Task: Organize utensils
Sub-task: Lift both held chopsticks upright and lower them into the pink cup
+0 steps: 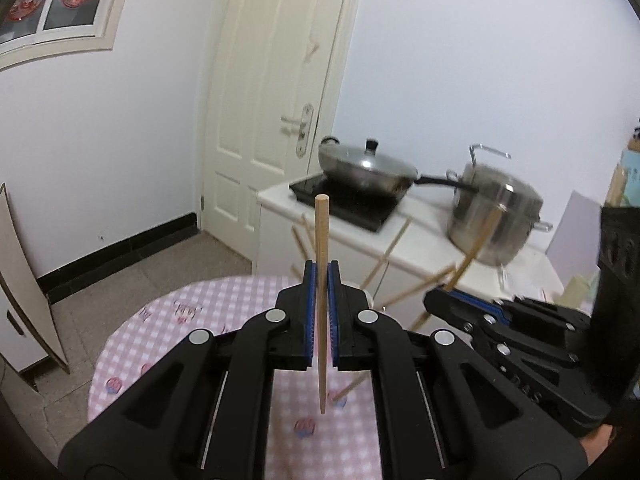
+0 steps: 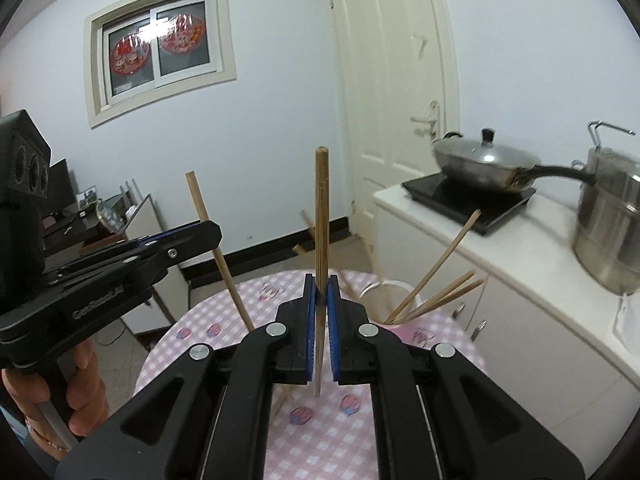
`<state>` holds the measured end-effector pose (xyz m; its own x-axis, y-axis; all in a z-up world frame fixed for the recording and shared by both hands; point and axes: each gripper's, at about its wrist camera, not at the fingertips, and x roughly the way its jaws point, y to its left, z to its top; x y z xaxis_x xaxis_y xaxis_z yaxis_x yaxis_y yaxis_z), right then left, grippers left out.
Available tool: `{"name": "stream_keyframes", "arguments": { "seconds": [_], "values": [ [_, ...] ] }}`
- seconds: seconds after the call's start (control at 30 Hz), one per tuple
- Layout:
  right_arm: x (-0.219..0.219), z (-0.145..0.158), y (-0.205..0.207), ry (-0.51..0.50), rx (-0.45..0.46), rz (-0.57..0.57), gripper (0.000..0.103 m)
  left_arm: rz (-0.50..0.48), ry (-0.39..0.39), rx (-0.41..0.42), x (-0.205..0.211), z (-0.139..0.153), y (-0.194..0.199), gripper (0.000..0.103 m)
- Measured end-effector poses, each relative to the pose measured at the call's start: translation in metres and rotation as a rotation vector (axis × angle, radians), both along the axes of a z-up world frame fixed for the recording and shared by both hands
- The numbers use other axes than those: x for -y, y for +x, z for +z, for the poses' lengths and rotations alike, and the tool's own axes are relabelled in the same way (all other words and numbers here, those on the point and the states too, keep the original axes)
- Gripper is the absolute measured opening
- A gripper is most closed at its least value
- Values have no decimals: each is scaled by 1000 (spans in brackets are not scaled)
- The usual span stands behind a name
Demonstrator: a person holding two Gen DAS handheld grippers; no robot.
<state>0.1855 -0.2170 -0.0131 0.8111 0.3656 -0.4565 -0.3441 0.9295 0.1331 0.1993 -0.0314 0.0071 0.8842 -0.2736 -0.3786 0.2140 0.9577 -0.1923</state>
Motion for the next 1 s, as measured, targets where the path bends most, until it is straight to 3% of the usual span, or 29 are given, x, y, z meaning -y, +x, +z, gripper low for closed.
{"name": "stream_keyframes", "arguments": {
  "seconds": [0.23,0.47,1.0],
  "values": [
    [22,16,13,-2,89,-81,4,42,-98,98,16,13,27,6],
    [30,20,27,-9,156,-125,4,71,-125,126,32,13,54,6],
    [30,-6,53,-31,136,-142,4,79,-88,96,41,-22,78,6]
  ]
}}
